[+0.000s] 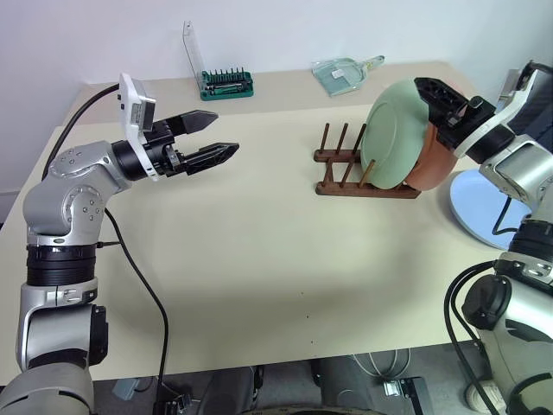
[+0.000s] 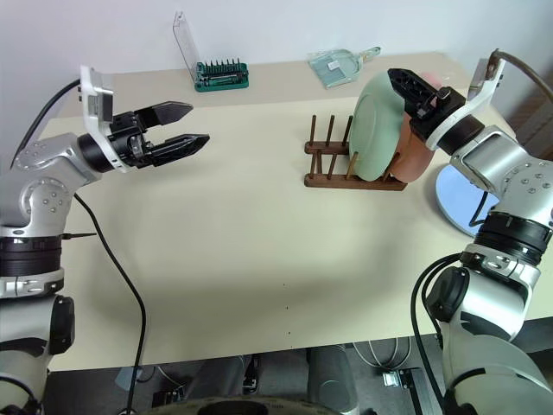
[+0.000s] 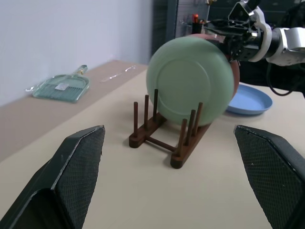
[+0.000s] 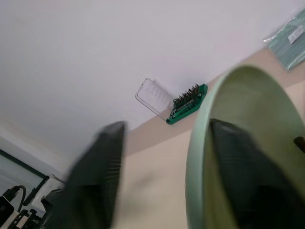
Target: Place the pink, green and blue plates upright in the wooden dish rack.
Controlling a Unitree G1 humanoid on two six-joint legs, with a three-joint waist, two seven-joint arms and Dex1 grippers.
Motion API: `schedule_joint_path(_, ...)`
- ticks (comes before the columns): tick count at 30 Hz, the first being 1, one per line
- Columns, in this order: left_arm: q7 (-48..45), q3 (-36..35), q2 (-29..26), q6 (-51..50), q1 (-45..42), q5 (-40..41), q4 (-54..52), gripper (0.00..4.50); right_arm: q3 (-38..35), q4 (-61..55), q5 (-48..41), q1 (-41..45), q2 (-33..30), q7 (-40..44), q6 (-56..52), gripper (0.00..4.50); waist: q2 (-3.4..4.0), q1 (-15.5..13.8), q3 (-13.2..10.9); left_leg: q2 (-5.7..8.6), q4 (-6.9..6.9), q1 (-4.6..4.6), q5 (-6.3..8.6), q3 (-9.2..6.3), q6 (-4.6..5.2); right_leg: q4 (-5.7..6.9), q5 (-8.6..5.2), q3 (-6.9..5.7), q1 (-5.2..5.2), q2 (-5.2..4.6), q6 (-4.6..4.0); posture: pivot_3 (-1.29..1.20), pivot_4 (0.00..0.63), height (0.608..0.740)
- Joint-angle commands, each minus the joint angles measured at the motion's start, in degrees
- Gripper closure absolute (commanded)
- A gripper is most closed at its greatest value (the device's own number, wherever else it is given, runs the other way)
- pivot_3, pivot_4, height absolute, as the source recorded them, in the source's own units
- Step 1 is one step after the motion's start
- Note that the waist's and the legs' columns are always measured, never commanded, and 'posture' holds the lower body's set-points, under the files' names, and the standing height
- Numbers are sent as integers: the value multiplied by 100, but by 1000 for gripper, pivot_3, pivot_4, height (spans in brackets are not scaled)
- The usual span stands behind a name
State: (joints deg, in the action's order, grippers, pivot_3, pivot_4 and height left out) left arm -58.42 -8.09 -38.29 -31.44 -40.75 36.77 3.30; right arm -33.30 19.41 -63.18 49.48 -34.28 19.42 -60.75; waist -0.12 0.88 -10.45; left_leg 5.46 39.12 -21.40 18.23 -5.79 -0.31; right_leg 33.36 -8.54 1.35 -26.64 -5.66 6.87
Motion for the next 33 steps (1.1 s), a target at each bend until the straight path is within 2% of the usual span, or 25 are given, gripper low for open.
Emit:
schedule_joint_path(1, 4, -130, -10, 105, -121, 8, -97, 0, 103, -176, 250, 36, -183, 310, 332, 36, 0, 0, 0, 0, 0, 0, 0, 0, 0, 0, 0, 0, 0, 0, 0, 0, 150, 740)
schedule_joint_path(4, 16, -132, 19, 111, -130, 0, -81, 0, 306, -586, 565, -85, -239, 843, 868, 36, 0, -4, 0, 0, 0, 0, 0, 0, 0, 0, 0, 0, 0, 0, 0, 0, 150, 740)
schedule_joint_path(8, 48, -103, 88, 205, -136, -61, -48, 0, 260, -970, 533, -186, -253, 1369, 1203, 36, 0, -5, 0, 0, 1, 0, 0, 1, 0, 0, 1, 0, 0, 0, 1, 0, 150, 740)
schedule_joint_path(16, -42, -95, 106, 132, -96, -17, -150, 0, -23, -995, 491, -84, -309, 1617, 1708, 36, 0, -12, 0, 0, 1, 1, 0, 0, -1, -1, 1, 0, 0, 0, 1, 0, 150, 740)
schedule_joint_path(17, -173, -69, 31, -5, -30, 82, -263, 0, -24, -1029, 482, -192, -426, 1853, 1717, 36, 0, -16, 0, 0, 1, 1, 0, 0, -1, -1, 1, 0, 0, 0, 1, 0, 150, 740)
schedule_joint_path(20, -711, 183, -261, 5, 424, 41, -781, 0, 380, -1464, 1031, -1118, -1076, 3035, 2007, 36, -2, -37, 1, 0, -2, -2, 1, -4, 2, -5, 0, -5, 2, 0, 1, 0, 150, 740)
schedule_joint_path(24, -756, 371, -255, 196, 696, -115, -1055, 0, -181, -1239, 772, -1578, -1885, 3852, 1897, 36, 4, -23, -2, 1, 5, 1, 10, 29, 15, -12, 5, 3, 5, -6, 11, 0, 150, 740)
schedule_joint_path(26, -674, 398, -132, 171, 710, -59, -1153, 0, -359, -1200, 914, -2077, -2307, 4303, 1870, 36, 4, -40, -2, -1, 10, 7, 16, 52, 29, -20, 14, 15, 6, -6, 15, 0, 150, 740)
schedule_joint_path(28, -643, 433, -39, 198, 756, -65, -1217, 0, -389, -1177, 1247, -2617, -2605, 4704, 2114, 36, -3, -44, 2, -7, 10, 21, 26, 58, 47, -24, 13, 8, 25, -1, 14, 0, 150, 740)
schedule_joint_path(31, -677, 538, 69, 282, 782, -132, -1225, 0, -93, -1044, 2456, -3836, -3056, 5202, 3154, 36, -2, -26, 4, -16, 9, 42, 31, 77, 53, -24, 13, 12, 41, 6, 13, 0, 150, 740)
schedule_joint_path(33, -693, 586, 126, 344, 733, -177, -1173, 0, 92, -1033, 3012, -4350, -3195, 5339, 3708, 36, -2, -22, 4, -16, 8, 50, 32, 86, 55, -23, 12, 16, 45, 6, 14, 0, 150, 740)
